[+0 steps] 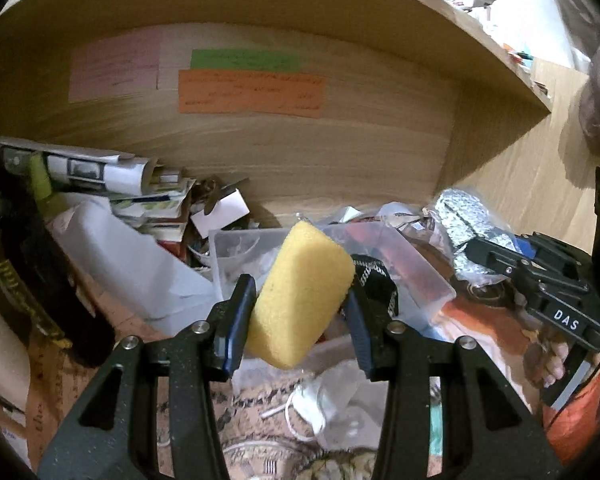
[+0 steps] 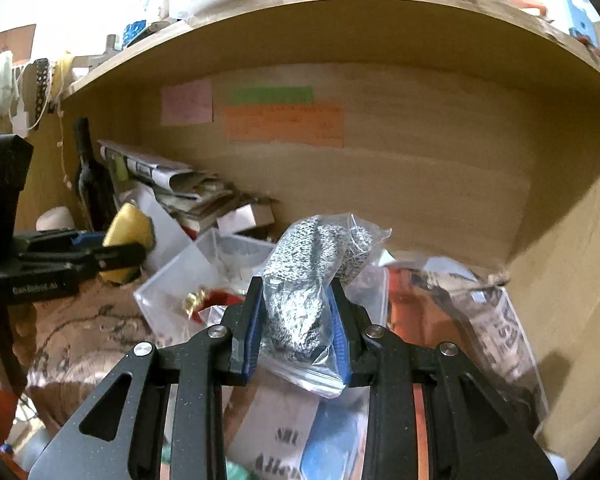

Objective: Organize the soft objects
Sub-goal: 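Lower the sponge and silver bag into the clear box and open both tools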

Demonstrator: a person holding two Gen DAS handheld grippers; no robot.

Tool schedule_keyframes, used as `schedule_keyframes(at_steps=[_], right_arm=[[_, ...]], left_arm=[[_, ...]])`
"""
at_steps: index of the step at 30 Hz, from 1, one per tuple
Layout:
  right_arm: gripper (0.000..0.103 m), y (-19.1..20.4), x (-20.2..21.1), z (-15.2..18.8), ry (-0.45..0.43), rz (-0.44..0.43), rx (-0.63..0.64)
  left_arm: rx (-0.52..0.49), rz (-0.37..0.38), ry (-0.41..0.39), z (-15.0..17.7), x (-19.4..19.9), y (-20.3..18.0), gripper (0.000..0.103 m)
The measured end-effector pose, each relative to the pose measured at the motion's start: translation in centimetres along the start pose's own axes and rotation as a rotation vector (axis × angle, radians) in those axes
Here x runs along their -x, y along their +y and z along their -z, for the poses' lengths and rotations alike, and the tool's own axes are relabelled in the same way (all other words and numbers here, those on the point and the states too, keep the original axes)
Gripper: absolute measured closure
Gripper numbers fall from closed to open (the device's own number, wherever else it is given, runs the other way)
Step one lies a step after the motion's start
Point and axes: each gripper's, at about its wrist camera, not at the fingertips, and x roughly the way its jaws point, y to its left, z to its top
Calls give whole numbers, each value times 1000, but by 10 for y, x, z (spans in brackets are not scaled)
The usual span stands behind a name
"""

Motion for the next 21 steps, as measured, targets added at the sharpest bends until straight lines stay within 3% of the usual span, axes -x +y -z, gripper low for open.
schedule_keyframes(at_steps=[9, 21], right_arm=[[76, 5, -41, -11, 47, -28, -2], [76, 13, -107, 5, 212, -30, 13]], left_arm=[[22, -1, 56, -15, -38, 1, 59], [53, -13, 197, -7, -99, 12, 59]])
